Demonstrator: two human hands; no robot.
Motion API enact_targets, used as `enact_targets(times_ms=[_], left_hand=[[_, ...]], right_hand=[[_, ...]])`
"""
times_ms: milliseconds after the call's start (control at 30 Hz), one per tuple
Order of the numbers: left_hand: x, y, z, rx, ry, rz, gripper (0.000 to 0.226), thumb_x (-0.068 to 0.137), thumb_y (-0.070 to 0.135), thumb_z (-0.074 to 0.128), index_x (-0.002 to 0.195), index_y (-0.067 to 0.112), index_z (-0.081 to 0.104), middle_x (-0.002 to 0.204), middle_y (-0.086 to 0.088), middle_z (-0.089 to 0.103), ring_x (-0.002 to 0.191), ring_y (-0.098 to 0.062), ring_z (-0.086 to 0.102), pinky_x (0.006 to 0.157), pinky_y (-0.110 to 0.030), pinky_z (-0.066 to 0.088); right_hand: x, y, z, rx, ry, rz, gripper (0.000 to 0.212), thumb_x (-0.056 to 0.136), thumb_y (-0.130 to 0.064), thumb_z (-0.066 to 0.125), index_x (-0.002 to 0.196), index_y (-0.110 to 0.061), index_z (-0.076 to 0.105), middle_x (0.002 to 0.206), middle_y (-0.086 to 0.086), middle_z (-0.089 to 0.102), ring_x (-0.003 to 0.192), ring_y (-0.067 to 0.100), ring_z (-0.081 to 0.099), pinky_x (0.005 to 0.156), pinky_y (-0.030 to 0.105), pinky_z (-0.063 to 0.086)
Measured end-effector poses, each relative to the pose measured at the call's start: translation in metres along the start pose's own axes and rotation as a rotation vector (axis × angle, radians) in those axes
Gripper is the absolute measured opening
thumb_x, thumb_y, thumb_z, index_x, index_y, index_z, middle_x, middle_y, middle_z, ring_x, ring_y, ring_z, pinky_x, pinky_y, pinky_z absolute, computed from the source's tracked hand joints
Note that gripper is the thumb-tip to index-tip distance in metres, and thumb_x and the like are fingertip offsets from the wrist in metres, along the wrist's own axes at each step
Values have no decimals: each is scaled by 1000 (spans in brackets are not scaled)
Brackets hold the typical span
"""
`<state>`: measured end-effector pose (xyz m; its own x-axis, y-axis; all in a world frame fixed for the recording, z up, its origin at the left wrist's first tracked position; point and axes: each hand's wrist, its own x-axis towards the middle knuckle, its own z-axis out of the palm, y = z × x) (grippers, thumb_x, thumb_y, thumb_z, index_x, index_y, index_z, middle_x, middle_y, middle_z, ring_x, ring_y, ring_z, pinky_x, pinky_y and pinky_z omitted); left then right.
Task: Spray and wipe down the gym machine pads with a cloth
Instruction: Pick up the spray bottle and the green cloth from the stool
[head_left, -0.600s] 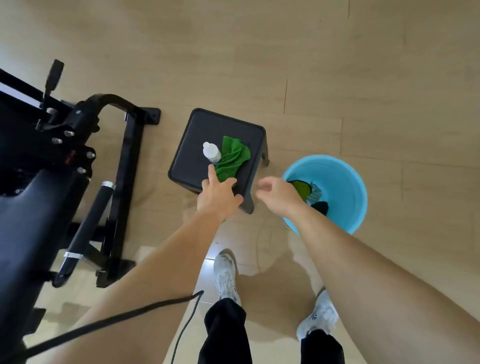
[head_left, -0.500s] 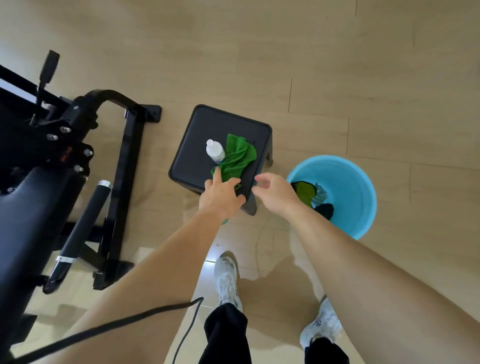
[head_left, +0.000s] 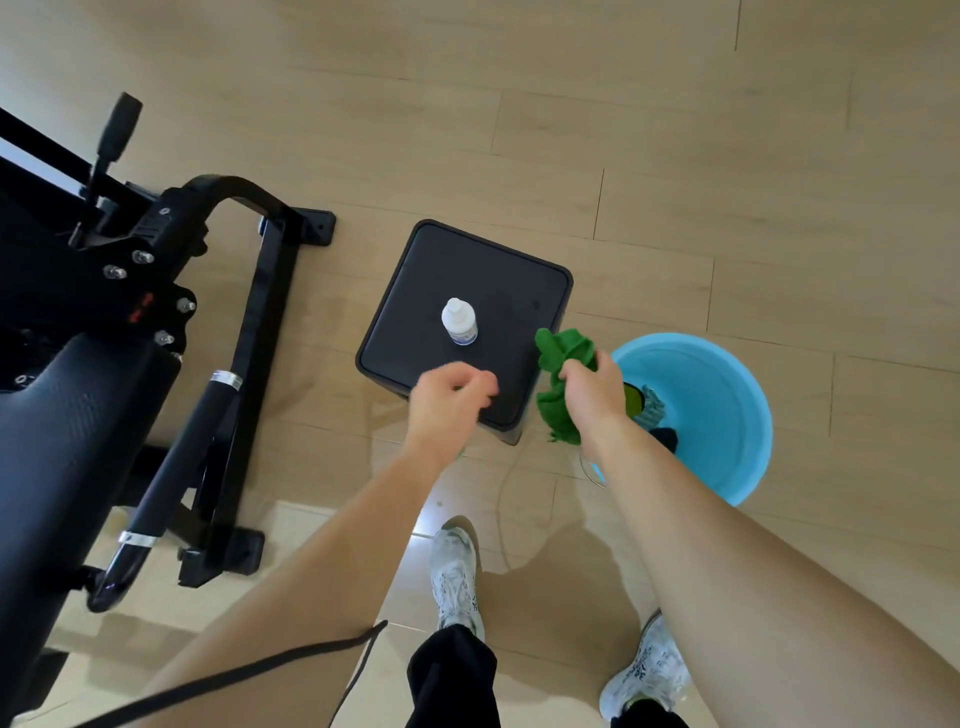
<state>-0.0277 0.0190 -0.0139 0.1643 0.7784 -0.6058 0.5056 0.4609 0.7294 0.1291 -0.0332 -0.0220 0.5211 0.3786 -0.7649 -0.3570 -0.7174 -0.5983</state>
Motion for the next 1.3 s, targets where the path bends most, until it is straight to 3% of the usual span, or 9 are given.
enact_targets(times_ms=[67,200,400,567,700,833,933,1067,1300], left_hand=[[15,2,-10,79,221,-9,20,91,24,77,106,20,65,103,6,70,98,-18,69,86,-29,54],[53,2,-15,232,152,100,94,82,24,89,157,33,33,153,1,44,133,-22,50,110,-41,45],[69,18,-21,402,27,204,40,96,27,76,132,22,61,115,3,68,111,-22,64,94,-38,52],[38,62,-50,120,-107,172,16,97,39,75,103,25,70,100,-2,77,91,-13,68,86,-34,52],[-14,113,-81,-67,-213,151,22,101,50,61,102,30,71,91,13,79,86,-2,73,90,-31,56],[-65,157,-116,-134,-219,173,37,93,63,59,105,31,72,93,13,80,89,-1,74,100,-38,56],[-100,186,-145,-194,-219,198,54,87,76,65,104,26,74,93,8,81,95,-13,76,100,-42,57],[-143,224,-178,-282,-201,240,33,105,49,57,101,19,70,79,11,77,76,-3,73,77,-24,57],[-205,264,-240,-363,-218,405,24,97,26,74,115,11,69,96,4,77,91,-15,71,85,-34,57]], right_hand=[[4,-6,-2,57,20,26,16,89,-12,49,100,-18,59,86,5,58,75,24,54,67,33,45],[13,-16,1,80,-24,11,9,89,-12,50,86,-18,56,87,8,56,76,26,53,70,36,45],[10,-27,10,102,-100,1,19,92,-16,54,105,-29,61,103,4,65,89,25,63,74,38,56],[-20,-48,12,204,-114,-7,23,97,-16,53,108,-35,58,111,3,66,100,27,66,84,48,58],[-69,-72,13,339,-335,2,28,98,-22,55,125,-26,62,123,11,70,110,34,68,90,54,58],[-144,-110,13,401,-634,-22,51,94,-40,65,135,-10,60,105,10,71,85,24,68,64,33,57],[-195,-133,14,377,-665,-75,44,88,-35,71,125,-13,64,95,4,71,73,19,64,56,28,51],[-250,-165,14,364,-734,-62,49,82,-41,77,120,-13,67,91,6,63,66,17,54,50,26,44],[-329,-207,18,411,-824,20,43,86,-55,55,102,-18,71,85,3,64,59,14,53,46,23,42]])
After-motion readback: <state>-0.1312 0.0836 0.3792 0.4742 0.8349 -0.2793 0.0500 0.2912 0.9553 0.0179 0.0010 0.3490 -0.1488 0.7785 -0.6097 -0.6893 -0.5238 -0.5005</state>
